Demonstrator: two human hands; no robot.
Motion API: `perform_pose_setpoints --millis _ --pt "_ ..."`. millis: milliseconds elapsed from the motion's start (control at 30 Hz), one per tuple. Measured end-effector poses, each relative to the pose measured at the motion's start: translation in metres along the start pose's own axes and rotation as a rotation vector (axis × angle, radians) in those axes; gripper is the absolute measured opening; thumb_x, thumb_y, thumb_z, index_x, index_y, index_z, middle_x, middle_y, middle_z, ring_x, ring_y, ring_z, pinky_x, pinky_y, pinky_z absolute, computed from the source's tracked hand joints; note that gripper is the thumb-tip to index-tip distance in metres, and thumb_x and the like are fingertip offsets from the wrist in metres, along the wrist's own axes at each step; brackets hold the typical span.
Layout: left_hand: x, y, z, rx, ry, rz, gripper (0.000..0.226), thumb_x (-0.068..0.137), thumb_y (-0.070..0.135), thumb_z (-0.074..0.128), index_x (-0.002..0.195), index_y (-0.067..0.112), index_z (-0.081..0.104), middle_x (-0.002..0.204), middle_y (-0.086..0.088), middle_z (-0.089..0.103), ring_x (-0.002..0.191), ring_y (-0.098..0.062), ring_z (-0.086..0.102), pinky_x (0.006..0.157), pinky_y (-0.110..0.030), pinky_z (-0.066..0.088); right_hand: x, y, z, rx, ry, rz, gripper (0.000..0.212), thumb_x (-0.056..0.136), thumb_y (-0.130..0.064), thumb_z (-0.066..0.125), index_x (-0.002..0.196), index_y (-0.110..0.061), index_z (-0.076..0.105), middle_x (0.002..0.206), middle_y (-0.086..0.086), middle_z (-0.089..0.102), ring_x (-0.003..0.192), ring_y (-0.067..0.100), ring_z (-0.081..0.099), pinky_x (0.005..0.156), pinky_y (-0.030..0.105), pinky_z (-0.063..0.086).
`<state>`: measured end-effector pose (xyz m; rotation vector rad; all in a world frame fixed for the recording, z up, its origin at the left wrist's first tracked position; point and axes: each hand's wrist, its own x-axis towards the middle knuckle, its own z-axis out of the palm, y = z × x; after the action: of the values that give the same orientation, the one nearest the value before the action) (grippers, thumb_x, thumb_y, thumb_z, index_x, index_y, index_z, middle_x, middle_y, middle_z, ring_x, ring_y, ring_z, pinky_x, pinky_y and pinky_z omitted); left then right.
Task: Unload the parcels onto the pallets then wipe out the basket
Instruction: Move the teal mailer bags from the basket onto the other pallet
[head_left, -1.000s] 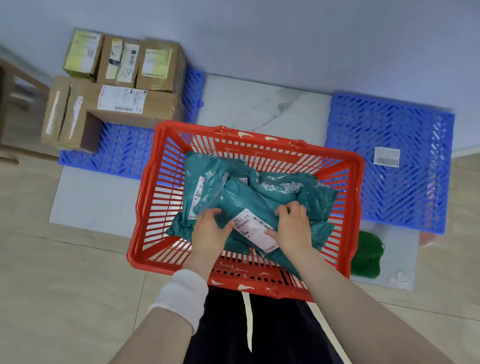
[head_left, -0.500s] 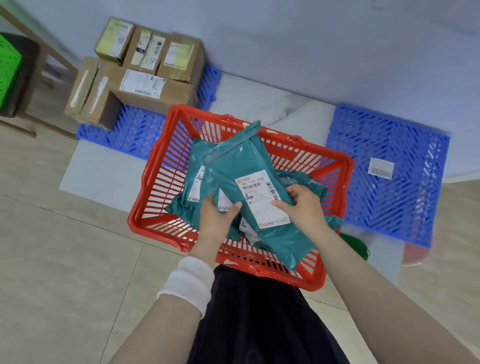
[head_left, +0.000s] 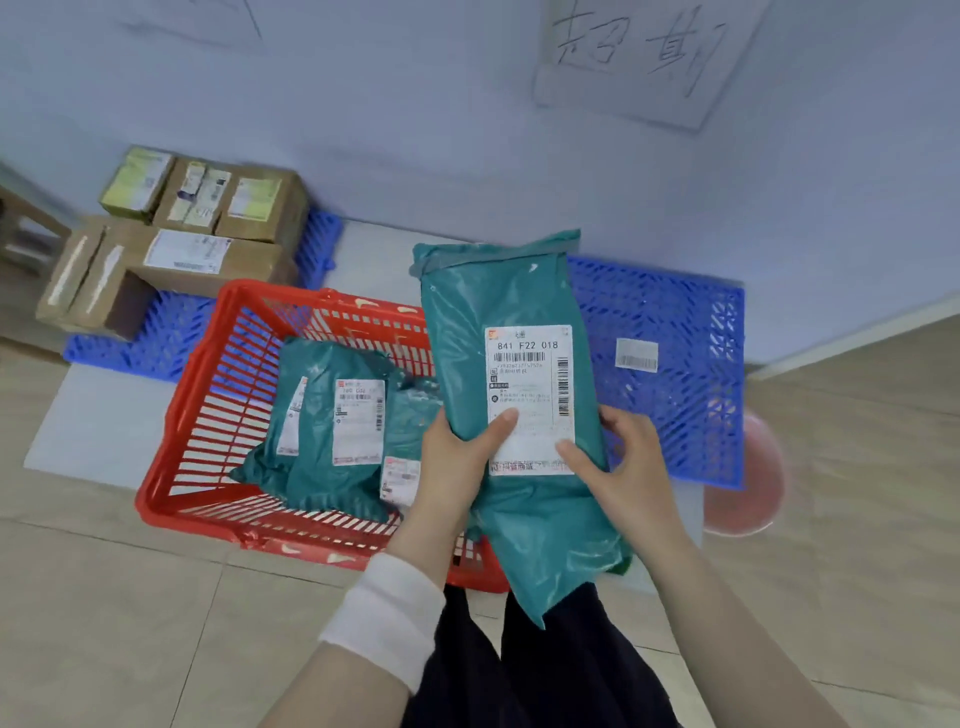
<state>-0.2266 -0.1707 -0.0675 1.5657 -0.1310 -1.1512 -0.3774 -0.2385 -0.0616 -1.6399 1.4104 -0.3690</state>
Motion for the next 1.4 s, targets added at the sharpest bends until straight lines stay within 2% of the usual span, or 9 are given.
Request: perform_pose_setpoints --millis 67,167,300,433,700,800,933,1100,1400 --pt "0.003 -0.007 0.04 0.013 -0.051 -0.013 0.029 0.073 0.017 0.075 0.1 0.018 0.065 0.101 -0.004 0.073 0.092 -0.02 0.069 0.079 -0.036 0.056 0.0 0.026 -0.032 0.143 -0.006 0.111 0.057 0.072 -0.03 0.075 0.122 -0.017 0.052 0.114 -0.003 0.051 0.102 0.005 0.053 0.09 0.019 0.043" --pt "0.005 -0.027 0.106 -0.003 -0.187 -0.088 0.034 0.074 0.02 0.075 0.105 0.017 0.065 0.105 -0.004 0.072 0.095 -0.022 0.069 0.078 -0.037 0.056 0.009 0.068 -0.081 0.243 -0.043 0.23 0.034 0.076 -0.038 0.071 0.104 -0.03 0.053 0.096 -0.021 0.06 0.081 -0.014 0.057 0.063 0.002 0.043" --pt "0.008 -0.058 0.181 0.132 -0.23 -0.142 0.04 0.073 0.023 0.075 0.109 0.015 0.058 0.107 -0.003 0.07 0.095 -0.017 0.068 0.078 -0.03 0.056 0.022 0.122 -0.134 0.261 0.019 0.338 0.019 0.081 -0.039 0.066 0.095 -0.029 0.057 0.084 -0.021 0.061 0.078 -0.007 0.059 0.058 0.01 0.044" --pt "0.012 -0.09 0.222 0.295 -0.202 -0.221 0.046 0.07 0.025 0.078 0.106 0.01 0.054 0.105 -0.009 0.067 0.093 -0.021 0.067 0.085 -0.04 0.054 0.04 0.154 -0.157 0.405 0.105 0.444 0.01 0.083 -0.029 0.065 0.091 -0.027 0.058 0.083 -0.012 0.065 0.068 -0.005 0.062 0.049 0.005 0.044" --pt "0.089 -0.141 0.285 0.451 -0.224 -0.215 0.034 0.074 0.019 0.074 0.101 0.01 0.056 0.104 -0.012 0.068 0.083 -0.015 0.065 0.072 -0.026 0.054 0.118 0.219 -0.164 0.341 0.142 0.573 0.013 0.084 -0.032 0.064 0.09 -0.023 0.057 0.085 -0.005 0.065 0.074 0.005 0.061 0.057 0.02 0.045" --pt "0.138 -0.161 0.318 0.475 -0.181 -0.214 0.041 0.076 0.02 0.073 0.109 0.005 0.054 0.109 -0.013 0.066 0.095 -0.024 0.064 0.086 -0.04 0.052 0.176 0.248 -0.163 0.247 0.138 0.592 0.032 0.084 -0.035 0.063 0.106 -0.012 0.056 0.095 0.005 0.063 0.082 0.02 0.061 0.069 0.03 0.046" --pt "0.199 -0.18 0.352 0.534 -0.102 -0.177 0.039 0.076 0.023 0.073 0.107 0.007 0.055 0.108 -0.01 0.065 0.095 -0.024 0.062 0.084 -0.035 0.05 0.249 0.281 -0.156 0.157 0.142 0.573 0.039 0.083 -0.037 0.063 0.11 -0.01 0.057 0.099 0.008 0.067 0.09 0.026 0.063 0.085 0.042 0.049" --pt "0.253 -0.189 0.369 0.57 -0.033 -0.107 0.046 0.075 0.019 0.073 0.111 0.008 0.046 0.103 -0.005 0.06 0.087 -0.018 0.056 0.073 -0.022 0.041 0.306 0.304 -0.14 0.049 0.18 0.566 0.041 0.082 -0.038 0.064 0.108 -0.007 0.055 0.089 0.002 0.057 0.079 0.022 0.054 0.067 0.031 0.039" --pt "0.275 -0.194 0.372 0.727 -0.067 -0.019 0.057 0.077 0.021 0.071 0.124 0.008 0.042 0.122 -0.014 0.051 0.112 -0.029 0.05 0.096 -0.037 0.041 0.318 0.31 -0.122 -0.087 0.309 0.592 0.042 0.081 -0.044 0.063 0.106 -0.011 0.055 0.105 0.011 0.064 0.1 0.034 0.057 0.076 0.038 0.045"
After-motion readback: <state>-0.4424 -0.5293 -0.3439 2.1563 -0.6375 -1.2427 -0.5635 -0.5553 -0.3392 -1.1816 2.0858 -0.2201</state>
